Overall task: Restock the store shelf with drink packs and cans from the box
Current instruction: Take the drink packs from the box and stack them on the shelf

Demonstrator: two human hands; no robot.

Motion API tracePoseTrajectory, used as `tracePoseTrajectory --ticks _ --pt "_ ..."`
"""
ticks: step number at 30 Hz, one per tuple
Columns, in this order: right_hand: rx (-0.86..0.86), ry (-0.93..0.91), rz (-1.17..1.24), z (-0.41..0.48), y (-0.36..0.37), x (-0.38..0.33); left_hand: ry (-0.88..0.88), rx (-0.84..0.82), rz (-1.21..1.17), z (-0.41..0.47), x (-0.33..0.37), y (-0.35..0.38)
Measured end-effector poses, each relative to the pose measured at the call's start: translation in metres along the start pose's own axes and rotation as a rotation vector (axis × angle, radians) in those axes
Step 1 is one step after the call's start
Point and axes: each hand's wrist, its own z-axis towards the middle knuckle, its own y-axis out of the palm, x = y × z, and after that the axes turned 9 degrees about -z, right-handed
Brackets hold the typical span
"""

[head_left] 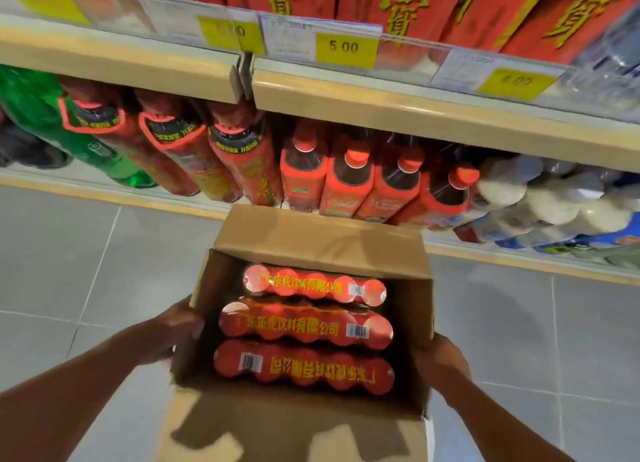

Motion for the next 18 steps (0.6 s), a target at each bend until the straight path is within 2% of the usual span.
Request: tracePoseTrajectory --ticks 2,4,8,11,13,16,18 --pt "0.019 0.004 -0.011 0.005 0.005 -0.002 -0.043 0.050 0.045 0.008 0.002 0.003" --pt "0.009 0.004 -0.015 0.006 0.007 -0.001 -0.120 0.032 0.091 0.014 0.001 0.003" --pt "-0.045 0.009 0.027 0.001 0.001 -0.006 -0.097 0.108 0.245 0.016 0.002 0.005" --pt "-0.151 0.010 0.020 -0.013 -0.016 -0.011 0.051 0.242 0.429 0.004 0.010 0.012" --pt "-0.139 0.017 0.038 -0.025 -0.026 -0.013 0.229 0.347 0.546 -0.015 0.009 0.016" --pt "0.027 -0.052 -0.025 -0.053 -0.038 -0.021 0.599 0.487 0.861 -0.048 0.013 0.025" --pt "0.176 -0.182 -0.181 -0.067 -0.038 -0.027 0.755 0.426 1.060 -0.054 0.015 0.031"
